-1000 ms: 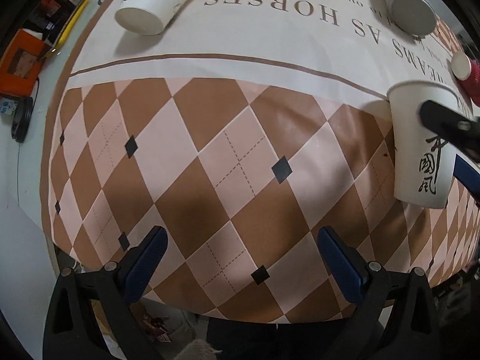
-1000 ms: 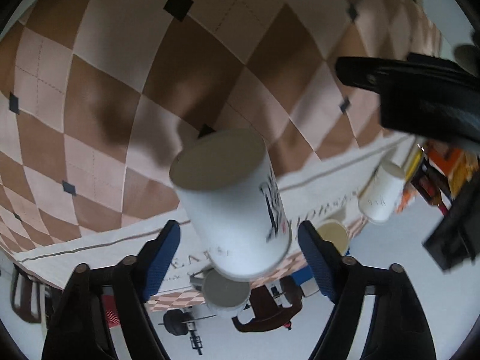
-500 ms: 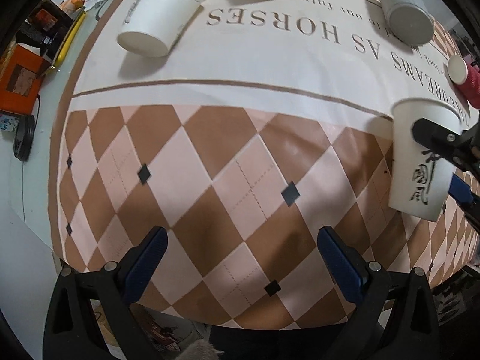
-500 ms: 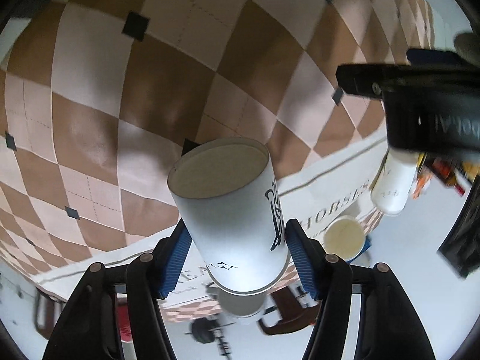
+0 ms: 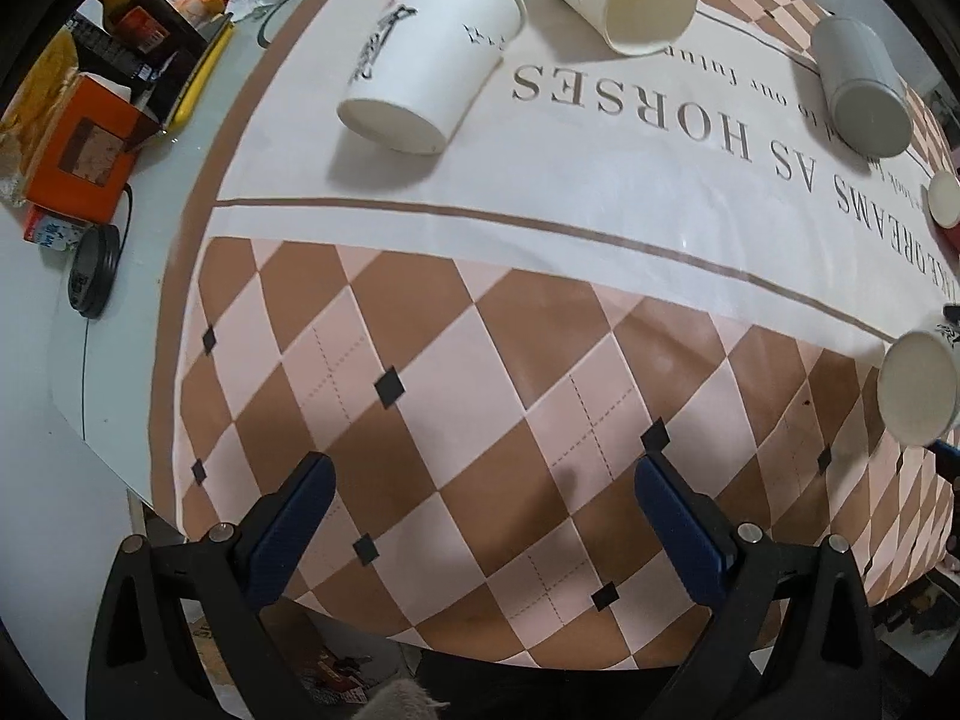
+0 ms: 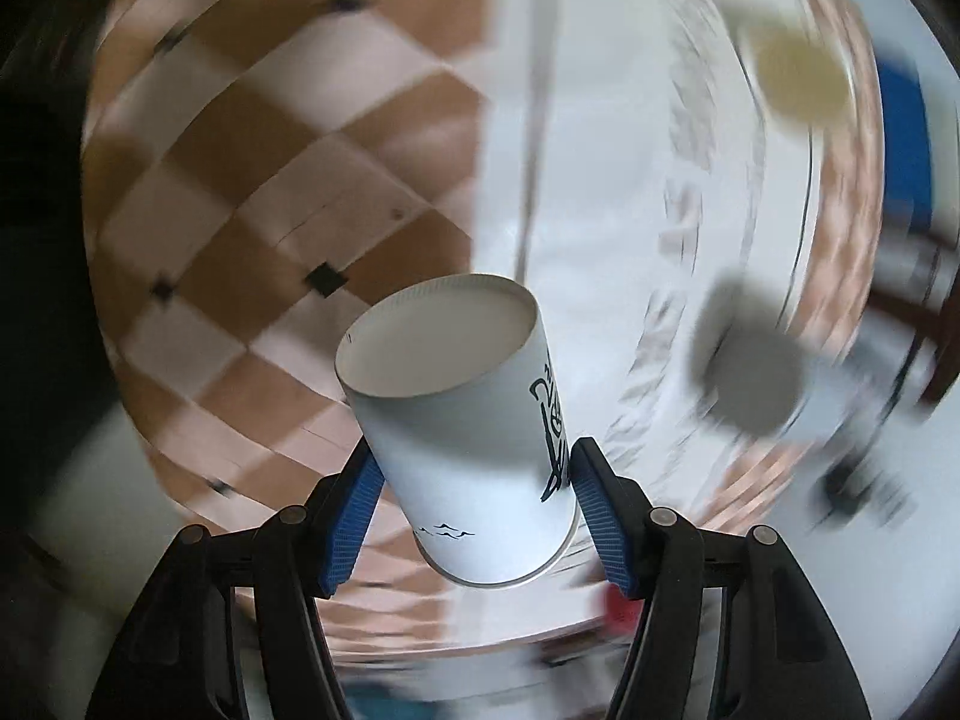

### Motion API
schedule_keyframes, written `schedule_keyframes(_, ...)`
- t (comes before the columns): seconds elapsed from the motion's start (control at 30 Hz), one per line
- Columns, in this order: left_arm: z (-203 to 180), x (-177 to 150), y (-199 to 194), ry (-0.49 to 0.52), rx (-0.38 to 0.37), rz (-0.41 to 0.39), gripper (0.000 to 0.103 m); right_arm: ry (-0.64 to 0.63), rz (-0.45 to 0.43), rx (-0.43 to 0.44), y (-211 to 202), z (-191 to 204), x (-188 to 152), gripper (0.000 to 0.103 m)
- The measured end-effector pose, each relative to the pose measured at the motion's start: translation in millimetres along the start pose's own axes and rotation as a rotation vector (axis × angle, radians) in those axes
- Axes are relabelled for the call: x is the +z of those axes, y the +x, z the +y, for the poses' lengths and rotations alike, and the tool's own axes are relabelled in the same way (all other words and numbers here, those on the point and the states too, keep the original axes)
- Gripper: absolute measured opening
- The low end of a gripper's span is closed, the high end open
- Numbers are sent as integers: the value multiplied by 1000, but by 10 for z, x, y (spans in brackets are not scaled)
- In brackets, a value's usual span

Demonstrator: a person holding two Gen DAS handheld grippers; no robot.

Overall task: Flip cup upside down
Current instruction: 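Lift and rotate the white cup with the right gripper, opening downward, then lower the inverted white cup onto the tablecloth with the right gripper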

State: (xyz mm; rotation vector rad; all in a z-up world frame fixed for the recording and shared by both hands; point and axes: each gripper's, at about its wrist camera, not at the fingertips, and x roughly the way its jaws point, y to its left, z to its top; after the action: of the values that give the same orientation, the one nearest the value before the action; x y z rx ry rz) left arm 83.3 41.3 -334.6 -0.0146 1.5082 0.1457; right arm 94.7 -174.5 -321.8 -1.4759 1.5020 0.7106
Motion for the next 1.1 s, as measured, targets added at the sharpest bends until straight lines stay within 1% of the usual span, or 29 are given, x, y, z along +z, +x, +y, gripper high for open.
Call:
schedule_keyframes(0.03,14,23,-25,-1,-1,-3,102,61,12,53,23,-100,-26,65)
schedule_keyframes(0.07,18,137,-102,0,-1,-4,102,138,32,120,75,-206,-56,65)
schedule_keyframes(0.13,2,153,-139,4,2,-14,102,279,70,241,188,-398,-119,65)
schedule_keyframes(0.17,-39,213,-165,6,0,-16,102,349,89,303,261,-485,-165,65)
schedule_keyframes(0.3,-144,209,-272,21,-3,-25,102,566,161,507,544,-673,-373,65)
schedule_keyframes(0.37,-209,195,-294,31,-6,-29,102,660,185,585,661,-730,-475,65)
schedule_keyframes(0.5,-375,150,-280,49,-12,-27,102,823,196,699,797,-845,-639,65)
schedule_keyframes(0.6,-503,102,-328,68,-18,-26,102,949,196,765,898,-919,-756,65)
schedule_keyframes(0.67,-531,96,-322,81,-17,-28,102,996,191,781,949,-974,-781,65)
schedule_keyframes(0.77,-608,45,-329,96,-20,-26,102,1080,189,851,1026,-1015,-857,68)
schedule_keyframes(0.83,-668,22,-337,103,-30,-20,102,1094,191,888,1048,-1027,-878,70)
schedule_keyframes(0.87,-677,19,-335,106,-33,-19,102,1088,198,875,1051,-1051,-893,76)
schedule_keyframes(0.9,-713,12,-345,110,-36,-19,102,1067,199,827,1018,-1072,-898,79)
schedule_keyframes(1.0,-802,-2,-373,111,-52,-23,102,1028,126,729,900,-1176,-997,80)
schedule_keyframes(1.1,-890,1,-373,108,-76,-17,102,1025,60,709,788,-1196,-986,80)
